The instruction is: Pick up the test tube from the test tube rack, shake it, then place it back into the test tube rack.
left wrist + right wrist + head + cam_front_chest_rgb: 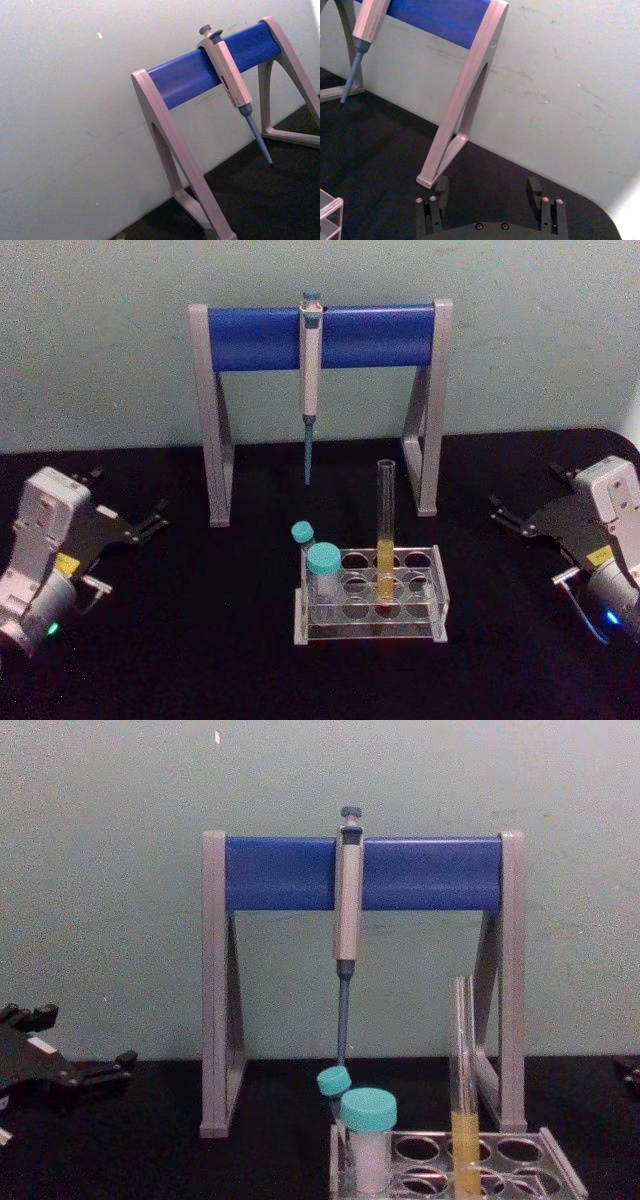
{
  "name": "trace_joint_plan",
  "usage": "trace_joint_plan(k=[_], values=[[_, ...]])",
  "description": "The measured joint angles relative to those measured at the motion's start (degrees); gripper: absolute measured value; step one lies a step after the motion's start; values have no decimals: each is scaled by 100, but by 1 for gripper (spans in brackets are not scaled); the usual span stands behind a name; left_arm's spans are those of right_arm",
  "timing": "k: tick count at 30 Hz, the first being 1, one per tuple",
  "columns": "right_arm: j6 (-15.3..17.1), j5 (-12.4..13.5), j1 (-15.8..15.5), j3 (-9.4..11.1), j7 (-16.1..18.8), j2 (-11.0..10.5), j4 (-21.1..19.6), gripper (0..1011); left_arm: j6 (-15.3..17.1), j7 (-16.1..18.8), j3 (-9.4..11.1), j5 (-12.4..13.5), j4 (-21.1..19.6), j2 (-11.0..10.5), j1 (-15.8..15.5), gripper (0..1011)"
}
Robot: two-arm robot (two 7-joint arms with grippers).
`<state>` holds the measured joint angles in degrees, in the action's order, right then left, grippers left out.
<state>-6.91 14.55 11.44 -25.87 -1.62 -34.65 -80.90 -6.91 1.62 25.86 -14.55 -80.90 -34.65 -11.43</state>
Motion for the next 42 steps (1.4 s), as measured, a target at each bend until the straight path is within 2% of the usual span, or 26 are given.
trace_joint_plan(k=[42], values=[[1, 0, -1, 0, 0, 0, 0, 1000, 0, 0, 0, 0, 0, 0, 0, 1010]])
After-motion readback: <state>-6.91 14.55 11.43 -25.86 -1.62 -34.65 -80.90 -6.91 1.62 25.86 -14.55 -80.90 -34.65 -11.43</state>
